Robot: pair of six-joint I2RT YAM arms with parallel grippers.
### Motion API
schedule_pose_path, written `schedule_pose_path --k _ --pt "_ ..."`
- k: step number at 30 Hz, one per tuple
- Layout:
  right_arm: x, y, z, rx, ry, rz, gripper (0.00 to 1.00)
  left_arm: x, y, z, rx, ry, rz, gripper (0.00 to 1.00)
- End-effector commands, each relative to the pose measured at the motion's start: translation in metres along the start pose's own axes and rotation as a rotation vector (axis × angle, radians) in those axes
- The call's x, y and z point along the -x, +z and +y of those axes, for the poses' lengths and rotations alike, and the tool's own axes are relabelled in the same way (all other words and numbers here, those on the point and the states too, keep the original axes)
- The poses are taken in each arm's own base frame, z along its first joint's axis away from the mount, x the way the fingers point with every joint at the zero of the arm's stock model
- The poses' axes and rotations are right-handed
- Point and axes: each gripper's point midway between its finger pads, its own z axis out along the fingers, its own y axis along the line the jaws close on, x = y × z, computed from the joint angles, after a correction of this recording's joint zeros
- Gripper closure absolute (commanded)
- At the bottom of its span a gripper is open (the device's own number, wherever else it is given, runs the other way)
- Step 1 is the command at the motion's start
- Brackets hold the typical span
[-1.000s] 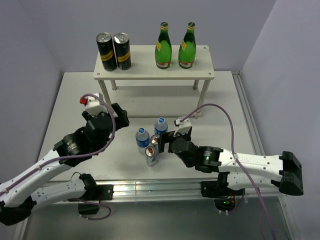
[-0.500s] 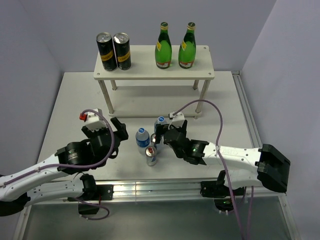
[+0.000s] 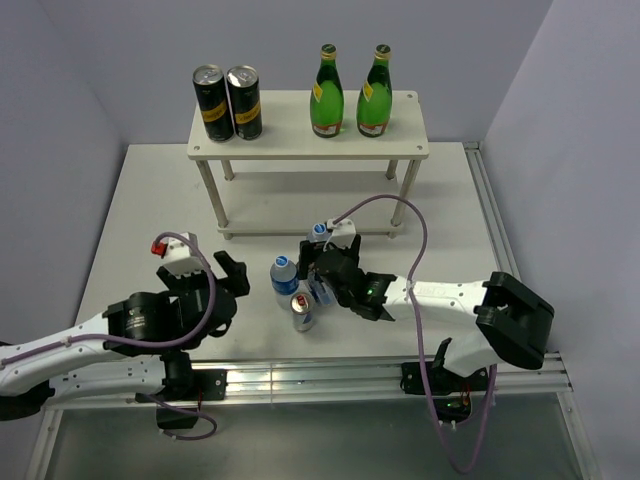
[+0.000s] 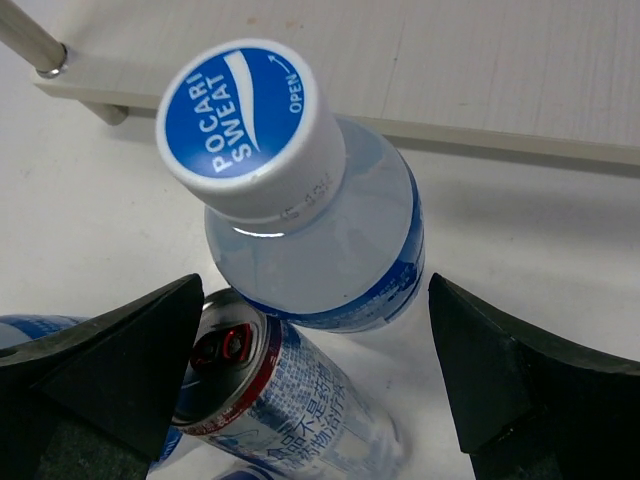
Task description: Place and organize the beverage onto the shelf
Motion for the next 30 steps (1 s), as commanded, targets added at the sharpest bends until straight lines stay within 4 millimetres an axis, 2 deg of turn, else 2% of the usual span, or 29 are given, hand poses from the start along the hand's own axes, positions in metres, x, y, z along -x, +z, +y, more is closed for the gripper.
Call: schedule_pose_path --k 1,2,11,14,15,19,23,24,27,30 --pt "0.0 0.004 0.0 -0.012 -0.002 0.008 0.0 -0.004 -0.001 0.007 0.029 -0.011 -0.019 0.05" --pt "0.0 0.004 0.0 -0.011 -0.004 0.008 0.0 -0.003 -0.002 0.013 0.047 0.012 -0.022 0.05" --pt "-0.005 -0.004 -0.015 -0.049 0.0 0.014 0.0 -0.006 -0.006 0.013 0.061 0.027 -0.029 0.05" --pt "-0.005 -0.013 -0.027 -0.081 0.0 0.014 0.0 -0.002 -0.01 0.009 0.036 0.013 -0.014 0.05" --pt "0.002 -0.019 -0.028 -0.079 0.02 -0.005 0.0 0.0 -0.012 0.009 0.03 0.005 -0.007 0.05" --pt "0.001 -0.043 -0.037 -0.069 0.04 0.003 0.0 0.008 -0.02 0.009 0.002 0.006 0.032 0.04" --pt "-0.015 -0.062 -0.042 -0.02 0.042 0.066 0.0 0.01 -0.025 0.011 -0.021 0.012 0.062 0.04" --pt "-0.019 -0.068 -0.034 0.036 0.044 0.095 0.0 0.01 -0.027 0.01 -0.028 0.02 0.077 0.04" --pt "-0.035 -0.074 -0.024 0.108 0.025 0.166 0.0 0.012 -0.031 0.009 -0.026 0.037 0.103 0.04" --pt "-0.05 -0.072 -0.023 0.116 0.001 0.214 0.0 0.013 -0.03 0.017 0.003 0.077 0.09 0.04"
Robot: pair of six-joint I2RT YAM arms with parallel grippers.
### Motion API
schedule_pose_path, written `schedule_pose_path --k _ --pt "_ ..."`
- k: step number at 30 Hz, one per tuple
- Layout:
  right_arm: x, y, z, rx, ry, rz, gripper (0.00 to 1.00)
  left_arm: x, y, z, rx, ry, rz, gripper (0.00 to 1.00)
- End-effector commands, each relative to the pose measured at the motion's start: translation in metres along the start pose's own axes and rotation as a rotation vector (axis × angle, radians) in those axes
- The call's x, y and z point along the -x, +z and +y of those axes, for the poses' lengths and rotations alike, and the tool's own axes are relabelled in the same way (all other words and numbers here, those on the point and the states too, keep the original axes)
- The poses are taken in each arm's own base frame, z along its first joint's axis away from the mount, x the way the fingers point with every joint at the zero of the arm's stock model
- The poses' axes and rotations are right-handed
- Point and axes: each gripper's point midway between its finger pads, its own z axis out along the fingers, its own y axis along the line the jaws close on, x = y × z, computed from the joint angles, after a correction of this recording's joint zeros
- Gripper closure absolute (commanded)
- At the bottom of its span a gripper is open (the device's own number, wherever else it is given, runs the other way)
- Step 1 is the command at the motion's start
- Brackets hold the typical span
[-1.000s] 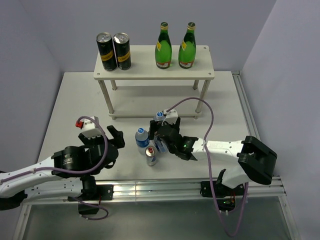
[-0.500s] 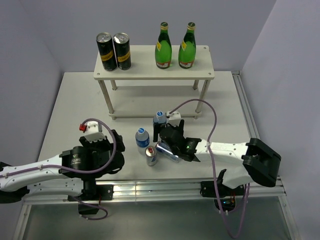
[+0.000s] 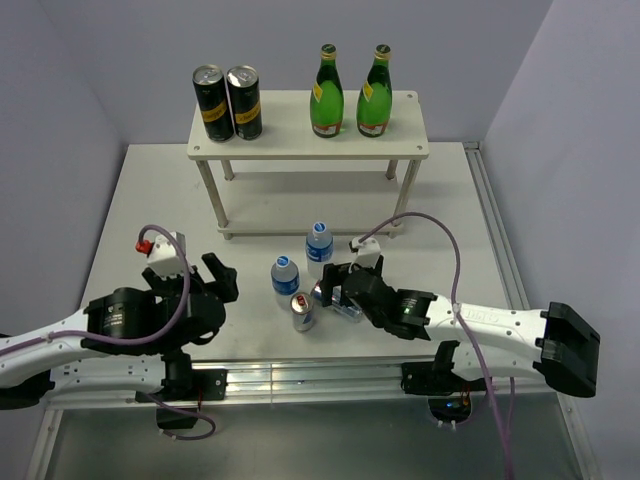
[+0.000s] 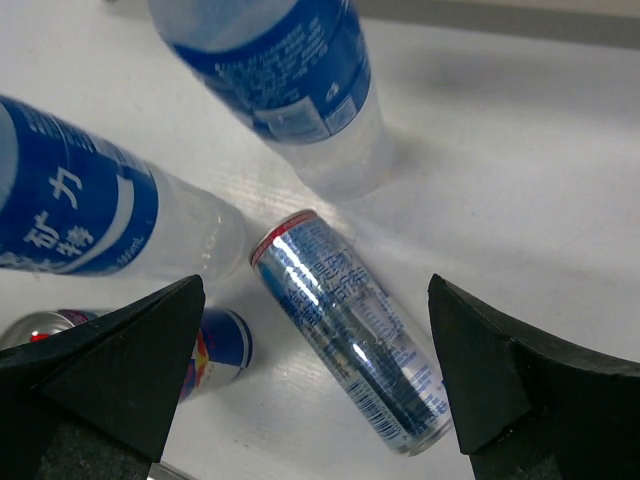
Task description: Place and organize the beverage onto the shelf
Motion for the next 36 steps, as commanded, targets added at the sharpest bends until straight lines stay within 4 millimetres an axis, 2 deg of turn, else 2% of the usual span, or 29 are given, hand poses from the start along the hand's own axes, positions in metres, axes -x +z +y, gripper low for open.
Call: schedule_pose_path --k 1,7,11,15,18,21,22,24,25,26,27,30,31,33,34,36 --pt "-0.024 0.001 0.005 0.039 -0.016 0.084 0.0 0.002 -0.004 0.006 0.01 0.06 0.016 0.04" --pt "-0.051 0.017 0.009 0.039 -0.033 0.152 0.0 0.008 -0.008 0.011 -0.041 -0.012 0.004 0.04" --pt "-0.073 0.028 0.005 0.005 -0.062 0.219 0.0 0.014 -0.011 0.016 -0.071 -0.058 -0.005 0.04" --pt "-0.079 0.032 0.005 -0.011 -0.059 0.236 0.0 0.012 -0.01 0.015 -0.061 -0.048 -0.01 0.04" --pt "-0.081 0.033 0.003 -0.023 -0.06 0.236 0.04 0.009 -0.007 0.013 -0.04 -0.023 -0.009 0.04" --pt "-0.084 0.036 0.002 -0.035 -0.069 0.245 0.23 0.007 -0.006 0.011 -0.035 -0.012 -0.006 0.04" --pt "-0.087 0.037 0.002 -0.036 -0.08 0.257 0.4 0.007 -0.006 0.011 -0.035 -0.01 -0.006 0.04" --pt "-0.09 0.038 0.005 -0.026 -0.095 0.273 0.63 0.008 -0.007 0.013 -0.041 -0.019 -0.008 0.04" --pt "-0.093 0.04 0.007 -0.022 -0.101 0.287 0.84 0.01 -0.008 0.014 -0.048 -0.033 -0.009 0.04" --pt "-0.094 0.041 0.006 -0.027 -0.105 0.294 0.95 0.01 -0.008 0.014 -0.052 -0.04 -0.01 0.04" --pt "-0.095 0.041 0.005 -0.033 -0.109 0.297 1.0 0.011 -0.008 0.015 -0.054 -0.042 -0.011 0.04" --pt "-0.096 0.037 -0.001 -0.052 -0.097 0.29 1.0 0.013 -0.01 0.017 -0.064 -0.059 -0.015 0.04" --pt "-0.087 0.033 -0.002 -0.054 -0.074 0.258 1.0 0.013 -0.01 0.016 -0.065 -0.061 -0.016 0.04" --pt "-0.082 0.024 -0.01 -0.08 -0.069 0.245 1.0 0.012 -0.009 0.016 -0.06 -0.051 -0.014 0.04" --pt "-0.066 0.016 -0.009 -0.087 -0.043 0.189 1.0 0.011 -0.008 0.015 -0.052 -0.04 -0.015 0.04" --pt "-0.056 0.003 -0.015 -0.112 -0.047 0.164 1.0 0.009 -0.007 0.013 -0.047 -0.03 -0.012 0.04"
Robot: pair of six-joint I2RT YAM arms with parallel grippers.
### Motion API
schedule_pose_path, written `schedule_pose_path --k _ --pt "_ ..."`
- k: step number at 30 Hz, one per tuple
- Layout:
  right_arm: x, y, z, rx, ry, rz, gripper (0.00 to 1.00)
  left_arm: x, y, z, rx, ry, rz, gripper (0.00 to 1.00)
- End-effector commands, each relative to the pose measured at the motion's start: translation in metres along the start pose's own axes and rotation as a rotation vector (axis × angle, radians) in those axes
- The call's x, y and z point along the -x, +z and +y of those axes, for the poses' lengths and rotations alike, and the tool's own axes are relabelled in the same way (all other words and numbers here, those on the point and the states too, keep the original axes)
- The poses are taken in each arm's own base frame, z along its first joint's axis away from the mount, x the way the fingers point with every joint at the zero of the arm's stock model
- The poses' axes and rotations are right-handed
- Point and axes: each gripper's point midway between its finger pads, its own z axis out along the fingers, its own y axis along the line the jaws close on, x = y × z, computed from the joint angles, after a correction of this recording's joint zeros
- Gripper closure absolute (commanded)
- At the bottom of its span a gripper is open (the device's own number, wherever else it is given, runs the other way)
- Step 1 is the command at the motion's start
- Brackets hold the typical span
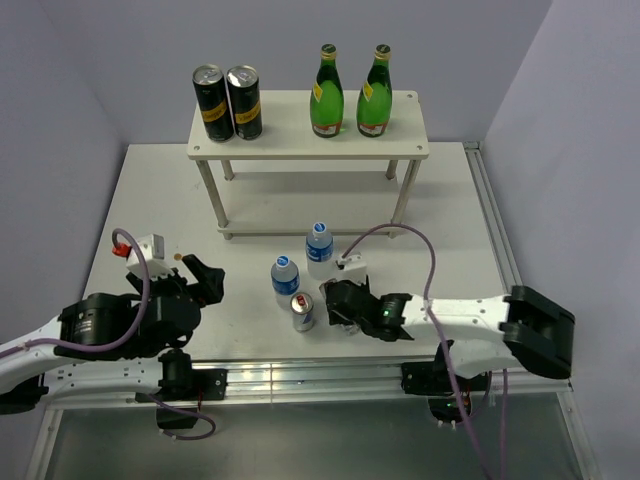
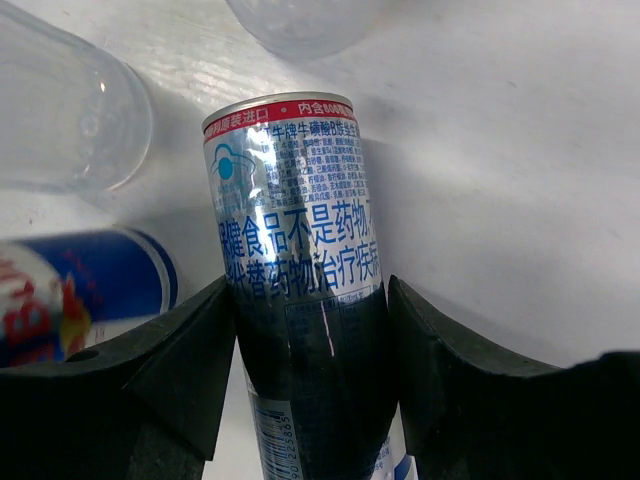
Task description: Place and organize the beverage onto the shelf
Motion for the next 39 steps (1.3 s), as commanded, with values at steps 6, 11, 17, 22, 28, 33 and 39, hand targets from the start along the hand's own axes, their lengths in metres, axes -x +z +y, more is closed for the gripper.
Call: schedule_pose_path --k 6,11,17,22,28,33,39 --pt "0.071 -0.079 -0.014 0.008 0.164 -0.289 1.0 -0.007 0.006 -0.006 0.028 0.066 -0.005 0.04" --pt "0.117 -0.106 -0.034 -0.035 0.233 -0.509 1.0 -0.004 0.005 -0.005 0.02 0.048 -0.009 0.04" --pt "0.162 -0.116 -0.048 -0.157 0.264 -0.698 1.0 -0.003 0.004 -0.004 0.018 0.042 -0.011 0.04" --pt "0.201 -0.121 -0.072 -0.222 0.373 -0.845 1.0 -0.004 0.005 -0.005 0.02 0.05 -0.011 0.04" --pt "0.228 -0.131 -0.096 -0.208 0.441 -1.041 1.0 -0.004 0.005 -0.005 0.021 0.053 -0.012 0.04" --pt "0.247 -0.116 -0.109 -0.256 0.414 -1.097 1.0 -0.005 0.006 -0.006 0.025 0.061 -0.011 0.04" --pt "0.265 -0.117 -0.103 -0.262 0.385 -1.121 1.0 -0.005 0.006 -0.006 0.018 0.055 -0.011 0.04"
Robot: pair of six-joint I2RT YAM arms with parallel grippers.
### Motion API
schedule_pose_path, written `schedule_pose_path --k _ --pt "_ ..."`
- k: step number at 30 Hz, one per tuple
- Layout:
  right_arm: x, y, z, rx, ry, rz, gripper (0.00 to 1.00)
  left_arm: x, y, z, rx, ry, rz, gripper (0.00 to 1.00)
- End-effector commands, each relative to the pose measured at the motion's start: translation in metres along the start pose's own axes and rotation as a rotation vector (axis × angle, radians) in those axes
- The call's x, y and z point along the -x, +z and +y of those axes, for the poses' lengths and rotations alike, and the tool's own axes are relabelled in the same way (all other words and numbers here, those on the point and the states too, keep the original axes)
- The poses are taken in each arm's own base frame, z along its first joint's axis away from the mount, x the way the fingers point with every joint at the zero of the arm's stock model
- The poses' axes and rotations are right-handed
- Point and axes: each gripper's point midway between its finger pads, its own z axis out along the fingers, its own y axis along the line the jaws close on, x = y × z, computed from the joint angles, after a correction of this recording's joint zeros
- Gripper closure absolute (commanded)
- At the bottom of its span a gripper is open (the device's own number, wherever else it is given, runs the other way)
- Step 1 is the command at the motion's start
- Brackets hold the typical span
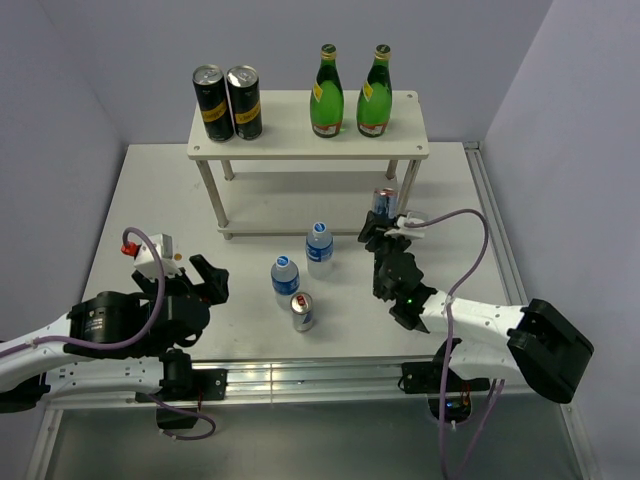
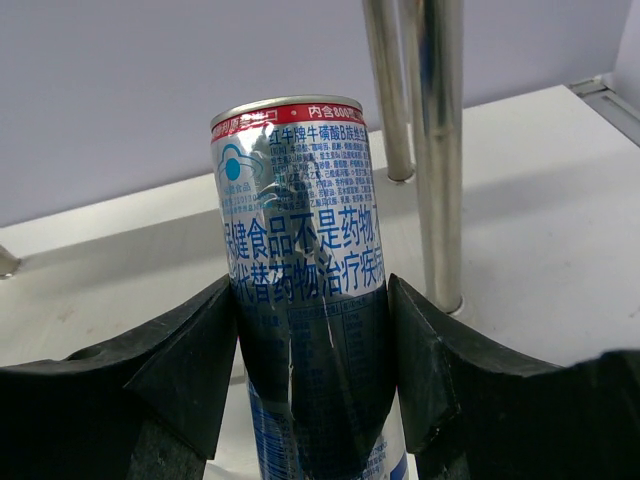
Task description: Place and organize the beverage onto the shelf
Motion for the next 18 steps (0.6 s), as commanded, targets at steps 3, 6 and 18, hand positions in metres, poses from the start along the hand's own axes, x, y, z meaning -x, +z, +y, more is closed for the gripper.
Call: schedule_pose_path --k 3,6,18 --pt "0.067 -0.003 0.018 0.058 0.249 -0.134 1.0 0.001 0.001 -0.001 -0.003 0.016 -0.017 0.04" --pt "0.058 -0.013 0.014 0.064 0.264 -0.075 1.0 0.0 0.002 -0.002 0.002 0.022 -0.016 0.04" --pt "-0.052 -0.007 0.047 0.103 0.029 0.394 1.0 0.002 0.001 0.0 0.001 0.009 -0.017 0.05"
